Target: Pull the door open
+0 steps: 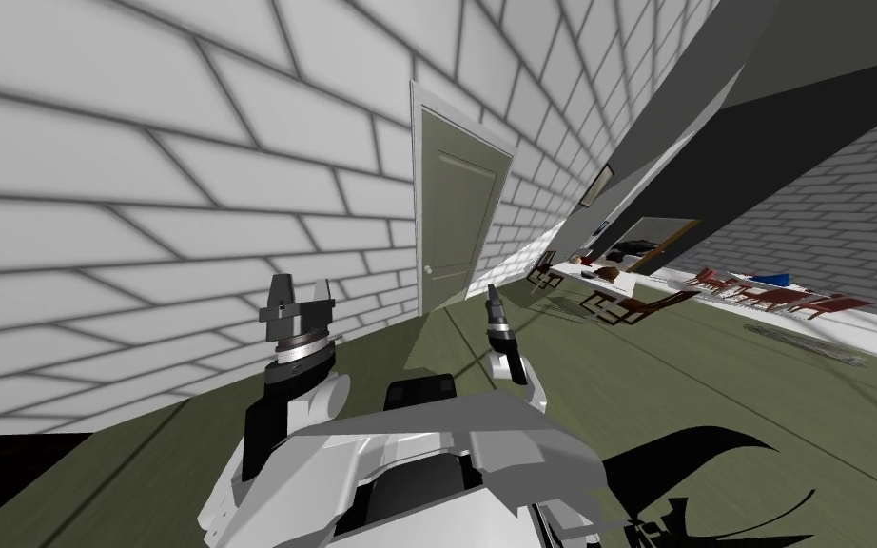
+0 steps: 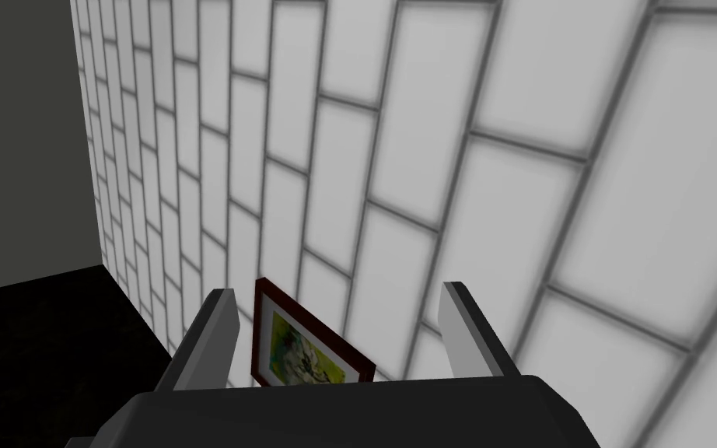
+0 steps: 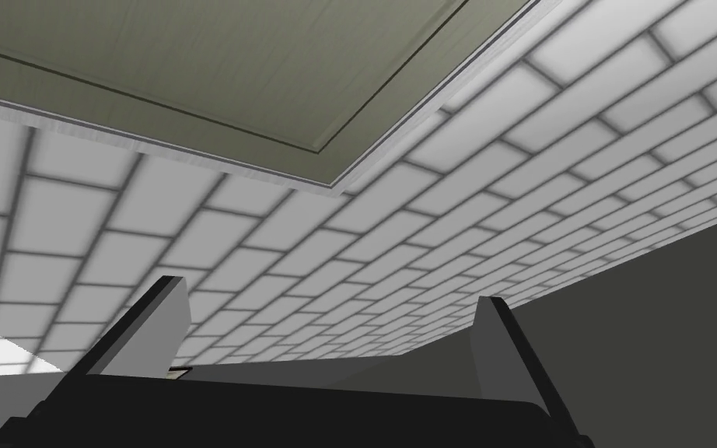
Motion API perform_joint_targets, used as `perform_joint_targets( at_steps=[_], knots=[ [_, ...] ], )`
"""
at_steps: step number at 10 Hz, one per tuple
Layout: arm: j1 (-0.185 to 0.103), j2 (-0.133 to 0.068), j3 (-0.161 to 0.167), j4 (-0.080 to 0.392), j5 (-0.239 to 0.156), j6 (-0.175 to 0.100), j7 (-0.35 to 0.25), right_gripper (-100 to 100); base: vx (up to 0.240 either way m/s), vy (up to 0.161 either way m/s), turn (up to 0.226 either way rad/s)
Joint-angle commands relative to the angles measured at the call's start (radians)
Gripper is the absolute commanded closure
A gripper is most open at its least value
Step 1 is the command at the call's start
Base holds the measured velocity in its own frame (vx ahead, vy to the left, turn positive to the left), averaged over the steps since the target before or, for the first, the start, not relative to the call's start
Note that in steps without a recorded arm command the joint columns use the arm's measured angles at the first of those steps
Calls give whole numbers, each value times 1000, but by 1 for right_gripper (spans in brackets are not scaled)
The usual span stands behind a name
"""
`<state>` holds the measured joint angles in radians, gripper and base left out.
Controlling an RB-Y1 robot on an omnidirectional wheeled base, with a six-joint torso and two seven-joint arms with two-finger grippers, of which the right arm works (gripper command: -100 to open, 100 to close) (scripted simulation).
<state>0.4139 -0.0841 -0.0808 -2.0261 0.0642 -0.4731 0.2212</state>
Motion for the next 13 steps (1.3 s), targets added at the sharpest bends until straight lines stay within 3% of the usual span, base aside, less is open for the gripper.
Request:
perform_joint_targets(
  at_steps=[1, 13],
  knots=[
    [-15, -7, -7, 43, 13, -16, 29, -100, 107, 27, 37],
    [-119, -37, -43, 394, 127, -142, 268, -100, 100, 22, 42]
  ],
)
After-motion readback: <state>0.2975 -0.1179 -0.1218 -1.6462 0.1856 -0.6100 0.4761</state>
